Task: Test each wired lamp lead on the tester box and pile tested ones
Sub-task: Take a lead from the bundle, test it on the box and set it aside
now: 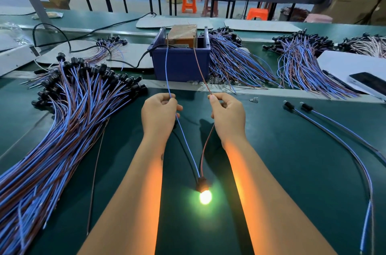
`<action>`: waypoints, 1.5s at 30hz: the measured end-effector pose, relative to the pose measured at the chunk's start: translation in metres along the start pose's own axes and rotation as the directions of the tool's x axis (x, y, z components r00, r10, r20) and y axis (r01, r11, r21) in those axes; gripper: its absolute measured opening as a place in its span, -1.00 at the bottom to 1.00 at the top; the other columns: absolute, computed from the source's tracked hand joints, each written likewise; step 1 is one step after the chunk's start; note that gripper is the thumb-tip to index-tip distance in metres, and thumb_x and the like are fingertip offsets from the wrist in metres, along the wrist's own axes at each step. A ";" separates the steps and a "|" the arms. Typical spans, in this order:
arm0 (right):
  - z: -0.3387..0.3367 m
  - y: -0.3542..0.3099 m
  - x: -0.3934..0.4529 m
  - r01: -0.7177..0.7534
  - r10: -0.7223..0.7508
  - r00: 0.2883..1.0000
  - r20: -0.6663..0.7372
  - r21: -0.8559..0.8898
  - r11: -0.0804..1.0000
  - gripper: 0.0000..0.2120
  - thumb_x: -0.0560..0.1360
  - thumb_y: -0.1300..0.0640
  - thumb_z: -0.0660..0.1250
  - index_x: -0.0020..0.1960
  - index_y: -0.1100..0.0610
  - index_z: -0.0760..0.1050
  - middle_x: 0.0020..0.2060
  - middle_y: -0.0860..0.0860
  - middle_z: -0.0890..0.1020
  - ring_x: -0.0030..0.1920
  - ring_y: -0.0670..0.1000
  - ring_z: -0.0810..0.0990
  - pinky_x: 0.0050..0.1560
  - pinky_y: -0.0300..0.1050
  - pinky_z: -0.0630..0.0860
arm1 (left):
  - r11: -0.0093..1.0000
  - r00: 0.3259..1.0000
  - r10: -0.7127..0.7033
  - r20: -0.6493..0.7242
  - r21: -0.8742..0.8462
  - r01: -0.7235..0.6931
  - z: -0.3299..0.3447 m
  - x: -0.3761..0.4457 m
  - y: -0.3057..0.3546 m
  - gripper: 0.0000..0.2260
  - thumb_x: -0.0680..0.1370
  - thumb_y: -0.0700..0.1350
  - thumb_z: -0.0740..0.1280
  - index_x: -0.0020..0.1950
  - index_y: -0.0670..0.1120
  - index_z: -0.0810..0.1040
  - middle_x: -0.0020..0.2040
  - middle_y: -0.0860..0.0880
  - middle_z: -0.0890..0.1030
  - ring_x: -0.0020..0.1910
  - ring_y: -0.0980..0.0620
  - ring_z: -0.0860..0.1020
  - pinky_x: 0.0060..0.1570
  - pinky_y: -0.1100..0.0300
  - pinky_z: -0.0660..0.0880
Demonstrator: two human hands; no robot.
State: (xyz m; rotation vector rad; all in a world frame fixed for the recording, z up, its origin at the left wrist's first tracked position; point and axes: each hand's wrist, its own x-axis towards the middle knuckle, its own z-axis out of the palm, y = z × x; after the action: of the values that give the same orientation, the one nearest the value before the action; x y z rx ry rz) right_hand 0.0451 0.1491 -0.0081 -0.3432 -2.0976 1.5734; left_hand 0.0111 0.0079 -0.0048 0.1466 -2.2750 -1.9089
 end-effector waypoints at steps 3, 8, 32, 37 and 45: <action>0.000 0.000 0.000 -0.002 0.002 1.000 -0.005 -0.003 1.000 -0.86 0.60 0.08 0.26 -0.05 0.03 0.59 -0.43 -0.10 0.48 -0.36 -0.09 0.43 -0.31 -0.26 0.37 | 1.000 1.000 0.000 0.003 -0.001 0.000 0.000 0.000 -0.001 -0.82 0.53 -0.18 0.25 -0.08 0.10 0.56 -0.32 0.13 0.68 -0.45 0.20 0.57 -0.35 0.24 0.53; 0.000 -0.003 -0.002 0.001 -0.001 1.000 -0.004 0.007 1.000 -0.85 0.60 0.08 0.26 -0.05 0.04 0.59 -0.42 -0.09 0.49 -0.34 -0.09 0.45 -0.30 -0.26 0.39 | 1.000 1.000 0.001 0.002 0.002 -0.001 -0.001 0.000 0.000 -0.82 0.53 -0.18 0.25 -0.06 0.08 0.57 -0.33 0.14 0.67 -0.44 0.21 0.58 -0.40 0.28 0.50; 0.002 -0.013 -0.017 0.097 -0.155 0.867 0.473 0.145 0.985 -0.39 0.48 0.34 0.41 0.32 -0.24 0.40 -0.19 0.06 0.58 -0.32 -0.11 0.42 -0.14 -0.18 0.48 | 0.778 0.964 -0.079 0.255 -0.588 0.220 0.004 -0.001 0.013 -0.79 0.61 -0.26 0.29 -0.23 -0.12 0.50 -0.45 0.03 0.48 -0.50 0.15 0.40 -0.52 0.34 0.38; 0.002 -0.014 -0.015 -0.041 -0.128 0.914 0.384 0.403 0.914 -0.76 0.61 0.17 0.28 0.22 -0.05 0.56 -0.24 0.05 0.58 -0.31 -0.10 0.49 -0.25 -0.22 0.51 | 0.799 0.982 -0.136 0.132 -0.572 0.187 0.004 0.001 0.011 -0.79 0.62 -0.24 0.28 -0.22 -0.10 0.49 -0.48 0.06 0.54 -0.53 0.18 0.44 -0.48 0.37 0.44; -0.012 -0.003 0.005 -0.138 0.173 0.985 -0.023 0.502 0.854 -0.69 0.69 0.08 0.10 -0.15 0.06 0.52 -0.34 -0.08 0.57 -0.36 -0.13 0.55 -0.29 -0.26 0.47 | 0.948 0.954 0.228 0.194 -0.268 -0.173 0.006 -0.008 0.008 -0.78 0.51 -0.36 0.37 -0.24 -0.07 0.49 -0.40 0.00 0.59 -0.41 0.09 0.52 -0.34 0.24 0.48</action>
State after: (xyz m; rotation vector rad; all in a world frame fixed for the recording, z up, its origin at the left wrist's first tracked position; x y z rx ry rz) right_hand 0.0470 0.1605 -0.0014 -0.3787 -1.5597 2.0950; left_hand 0.0180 0.0161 0.0016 -0.3364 -2.0535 -2.1665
